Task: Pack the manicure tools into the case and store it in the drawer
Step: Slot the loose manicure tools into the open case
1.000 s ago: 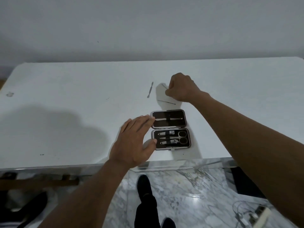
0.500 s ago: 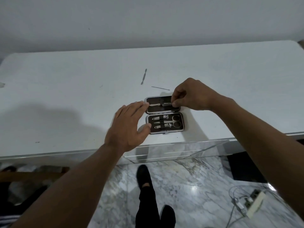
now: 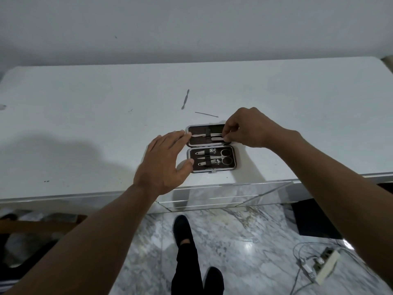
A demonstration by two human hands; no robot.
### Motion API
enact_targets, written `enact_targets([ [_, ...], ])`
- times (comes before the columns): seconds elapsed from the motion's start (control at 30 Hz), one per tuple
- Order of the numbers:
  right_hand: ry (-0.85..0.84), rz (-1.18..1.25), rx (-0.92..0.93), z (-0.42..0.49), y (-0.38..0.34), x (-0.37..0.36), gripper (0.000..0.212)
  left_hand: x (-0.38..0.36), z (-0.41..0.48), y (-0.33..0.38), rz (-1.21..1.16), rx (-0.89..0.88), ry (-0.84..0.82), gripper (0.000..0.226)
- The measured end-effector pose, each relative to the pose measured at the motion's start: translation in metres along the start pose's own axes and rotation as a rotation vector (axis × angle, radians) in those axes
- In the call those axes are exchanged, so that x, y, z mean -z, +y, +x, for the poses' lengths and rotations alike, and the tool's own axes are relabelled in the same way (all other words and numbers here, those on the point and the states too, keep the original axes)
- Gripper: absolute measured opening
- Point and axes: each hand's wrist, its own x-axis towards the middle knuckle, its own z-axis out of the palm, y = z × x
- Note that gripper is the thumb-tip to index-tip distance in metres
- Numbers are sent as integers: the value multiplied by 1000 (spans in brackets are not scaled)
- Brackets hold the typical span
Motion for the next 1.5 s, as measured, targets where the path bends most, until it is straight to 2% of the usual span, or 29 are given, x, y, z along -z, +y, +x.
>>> enact_targets([
  [0.4,14,-121,60,-5,-1,4,31,0,0,1,-14,2,5,65],
  [0.97,46,-130,90,-6,-4,-2,24,0,-1,1,-28,2,14,65],
  [1.23,-16,-191,94,-6,-1,1,37,0,0,0,-34,2,10,65],
  [1.5,26,-227,120,-4,-3,3,25,1,-1,0,-30,8,5,66],
])
